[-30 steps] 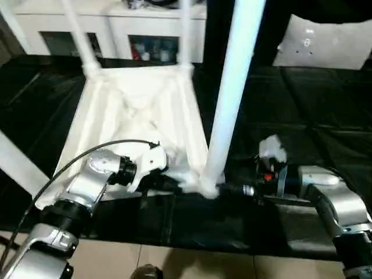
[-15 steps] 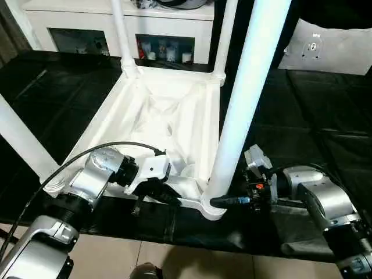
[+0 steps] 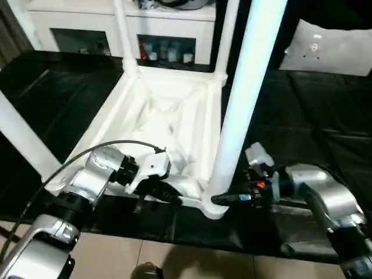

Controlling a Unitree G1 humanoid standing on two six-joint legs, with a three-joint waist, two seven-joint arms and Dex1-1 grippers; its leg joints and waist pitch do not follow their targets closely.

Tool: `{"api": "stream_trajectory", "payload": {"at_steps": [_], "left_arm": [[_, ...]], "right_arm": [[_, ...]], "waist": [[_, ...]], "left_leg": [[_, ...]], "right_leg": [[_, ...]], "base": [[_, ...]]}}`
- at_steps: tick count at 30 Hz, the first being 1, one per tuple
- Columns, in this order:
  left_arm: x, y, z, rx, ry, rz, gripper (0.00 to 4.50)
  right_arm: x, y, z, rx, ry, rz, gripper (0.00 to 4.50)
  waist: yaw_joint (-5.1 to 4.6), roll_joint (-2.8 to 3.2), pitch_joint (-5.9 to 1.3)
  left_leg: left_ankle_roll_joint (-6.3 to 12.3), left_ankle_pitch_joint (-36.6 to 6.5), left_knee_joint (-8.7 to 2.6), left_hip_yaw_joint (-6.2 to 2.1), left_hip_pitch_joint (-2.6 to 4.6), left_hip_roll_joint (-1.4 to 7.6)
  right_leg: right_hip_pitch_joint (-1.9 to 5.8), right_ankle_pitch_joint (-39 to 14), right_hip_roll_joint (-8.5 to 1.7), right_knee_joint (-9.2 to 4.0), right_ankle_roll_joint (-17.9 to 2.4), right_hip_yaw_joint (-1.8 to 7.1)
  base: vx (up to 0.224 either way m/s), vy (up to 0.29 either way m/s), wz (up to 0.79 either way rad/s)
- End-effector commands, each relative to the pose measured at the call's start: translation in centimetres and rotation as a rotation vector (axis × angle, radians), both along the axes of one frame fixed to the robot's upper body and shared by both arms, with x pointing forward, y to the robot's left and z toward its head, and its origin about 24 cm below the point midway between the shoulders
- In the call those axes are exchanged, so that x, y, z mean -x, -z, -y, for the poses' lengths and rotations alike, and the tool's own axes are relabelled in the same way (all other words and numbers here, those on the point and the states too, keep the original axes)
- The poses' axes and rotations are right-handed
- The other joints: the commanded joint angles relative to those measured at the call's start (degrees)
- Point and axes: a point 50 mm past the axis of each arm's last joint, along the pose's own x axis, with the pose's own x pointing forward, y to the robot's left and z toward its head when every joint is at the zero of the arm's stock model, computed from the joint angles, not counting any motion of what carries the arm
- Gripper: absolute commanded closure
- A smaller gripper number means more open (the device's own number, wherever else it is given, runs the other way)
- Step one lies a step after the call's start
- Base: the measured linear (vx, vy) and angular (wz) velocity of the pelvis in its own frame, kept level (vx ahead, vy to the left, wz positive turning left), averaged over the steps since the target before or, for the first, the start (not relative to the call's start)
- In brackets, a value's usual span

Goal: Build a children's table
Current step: Rotate leg to tighten

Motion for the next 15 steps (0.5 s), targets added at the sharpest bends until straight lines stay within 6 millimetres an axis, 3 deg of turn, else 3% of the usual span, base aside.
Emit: {"api": "stream_trajectory", "payload": {"at_steps": [1,2,3,4,5,6,8,10,15], "left_arm": [[-0.7,-1.1,2.2,0.067,-0.057,0.07,4.5],[-0.7,-1.1,2.2,0.067,-0.057,0.07,4.5],[-0.9,-1.1,3.4,0.097,-0.146,0.071,4.5],[-0.9,-1.1,3.4,0.097,-0.146,0.071,4.5],[-1.1,-1.2,4.0,0.118,-0.191,0.07,4.5],[-1.1,-1.2,5.0,0.134,-0.256,0.067,4.5],[-1.2,-1.2,5.4,0.133,-0.284,0.071,4.5],[-1.5,-1.2,6.3,0.135,-0.366,0.082,4.5],[-2.3,-1.7,8.4,0.154,-0.535,0.122,4.5]], "right_arm": [[0.6,0.8,-2.6,-0.044,-0.012,-0.054,2.43],[0.6,0.8,-2.6,-0.044,-0.012,-0.054,2.43],[0.4,1.6,-3.9,-0.029,0.095,-0.058,2.43],[0.4,1.6,-3.9,-0.029,0.095,-0.058,2.43],[0.3,1.9,-4.6,-0.026,0.152,-0.063,2.44],[0.1,2.4,-5.9,-0.016,0.264,-0.068,2.44],[0.0,2.5,-6.4,-0.014,0.3,-0.071,2.45],[-0.6,2.9,-7.6,-0.005,0.427,-0.092,2.46],[-2.6,2.9,-9.9,-0.003,0.661,-0.115,2.48]], "waist": [[-0.89,-0.33,-3.18],[-1.12,-0.46,-3.11],[-1.58,-0.29,-2.91],[-1.58,-0.29,-2.91],[-2.28,-0.41,-2.66],[-2.99,-0.59,-2.63],[-3.99,-0.64,-2.5],[-4.9,-0.61,-2.5],[-5.82,-0.5,-2.34]], "left_leg": [[-0.5,-17.79,-4.79,-0.78,1.59,2.7],[-1.27,-19.57,-4.89,-0.96,1.71,2.52],[-1.85,-20.61,-5.0,-1.06,1.77,2.56],[-1.85,-20.61,-5.0,-1.06,1.77,2.56],[-2.84,-22.43,-5.16,-1.25,1.85,2.47],[-3.23,-22.76,-5.33,-1.49,1.54,2.31],[-3.37,-23.39,-5.49,-1.75,1.27,2.13],[-3.27,-24.83,-5.31,-1.77,1.83,1.9],[-3.02,-25.29,-5.63,-1.91,1.85,1.78]], "right_leg": [[1.43,-15.11,-3.67,-4.8,-13.0,2.61],[1.51,-19.73,-3.85,-5.27,-11.51,2.55],[1.28,-22.03,-3.85,-5.5,-10.63,2.68],[1.28,-22.03,-3.85,-5.5,-10.63,2.68],[0.96,-24.98,-3.85,-5.82,-9.89,2.62],[1.2,-26.75,-3.81,-5.89,-8.9,2.45],[1.28,-28.76,-3.73,-6.19,-7.53,2.24],[0.8,-30.6,-3.65,-6.78,-6.79,2.22],[0.71,-31.79,-3.46,-7.38,-5.67,2.01]], "base": [[0.0,0.0,0.0],[0.0,0.0,0.0],[0.0,0.0,0.0],[0.0,0.0,0.0],[0.0,0.0,0.0],[0.0,0.0,0.0],[0.0,0.0,0.0],[0.0,0.0,0.0],[0.0,0.0,0.0]]}}
